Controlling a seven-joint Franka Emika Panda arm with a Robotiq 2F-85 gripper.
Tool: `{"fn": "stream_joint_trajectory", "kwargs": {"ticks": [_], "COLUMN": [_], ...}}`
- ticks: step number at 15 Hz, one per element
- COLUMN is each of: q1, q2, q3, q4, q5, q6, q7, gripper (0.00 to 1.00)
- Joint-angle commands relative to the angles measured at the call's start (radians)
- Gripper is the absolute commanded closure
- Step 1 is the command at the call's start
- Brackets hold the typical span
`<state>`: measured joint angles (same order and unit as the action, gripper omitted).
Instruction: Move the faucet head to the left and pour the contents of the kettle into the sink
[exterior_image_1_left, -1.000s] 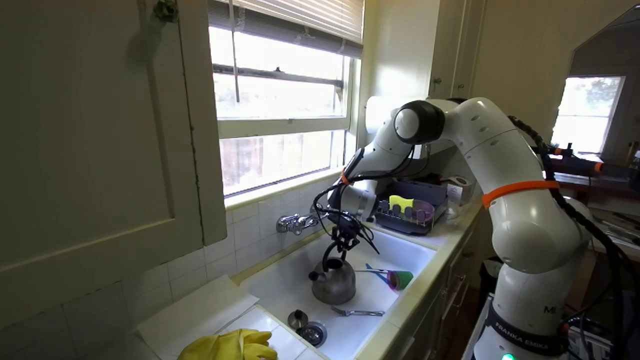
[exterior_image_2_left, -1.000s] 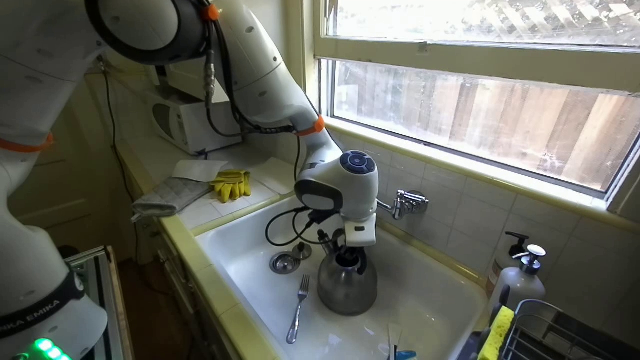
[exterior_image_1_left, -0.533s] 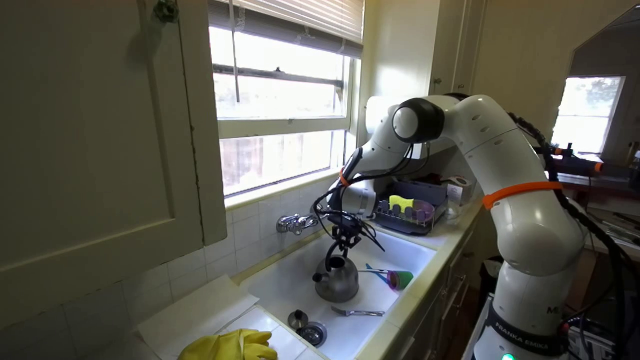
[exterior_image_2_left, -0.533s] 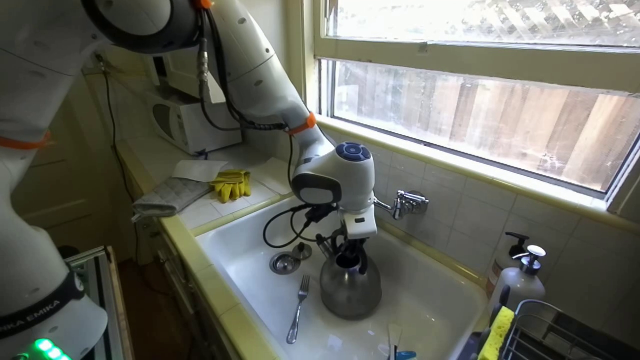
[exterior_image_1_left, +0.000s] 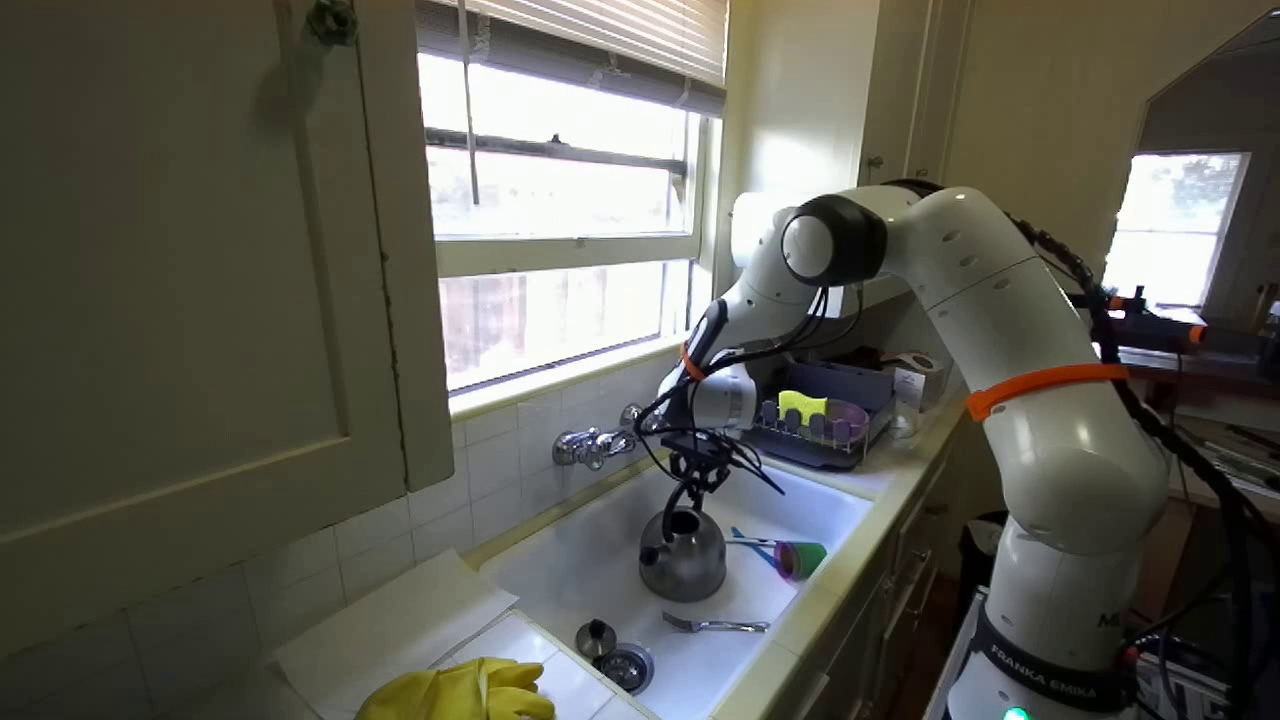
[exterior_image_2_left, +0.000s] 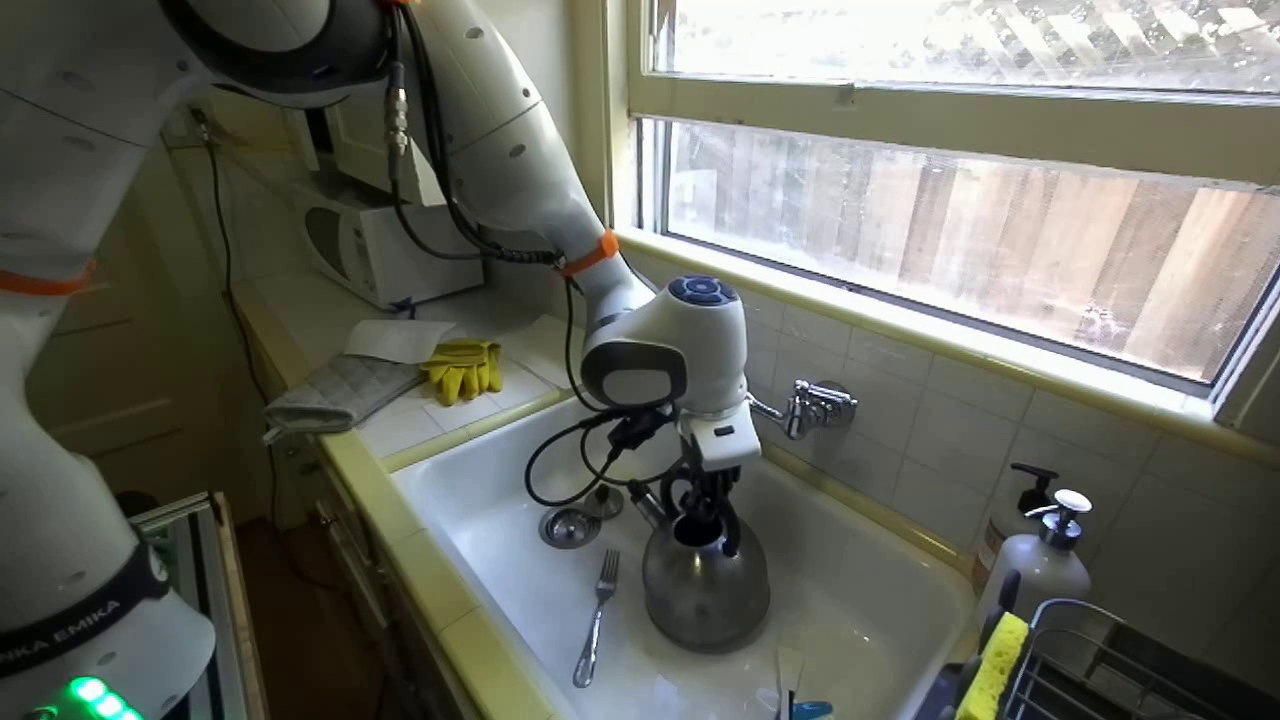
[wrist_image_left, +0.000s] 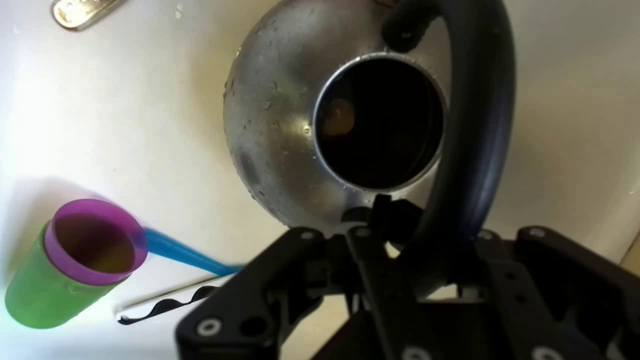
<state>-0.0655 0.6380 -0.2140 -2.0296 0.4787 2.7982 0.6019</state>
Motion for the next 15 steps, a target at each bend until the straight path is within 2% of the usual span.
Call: {"fn": "stream_joint_trajectory", "kwargs": {"ticks": [1,15], "q1": [0.038,0.191], "q2": [-0.054,-0.086], "q3": [-0.042,-0.169], "q4": [-0.046,-0.115], "q5": [-0.076,-0.301], "q6": [-0.009,-0.002], "q7": [0.046,0.173], "gripper": [0.98,0.98]}}
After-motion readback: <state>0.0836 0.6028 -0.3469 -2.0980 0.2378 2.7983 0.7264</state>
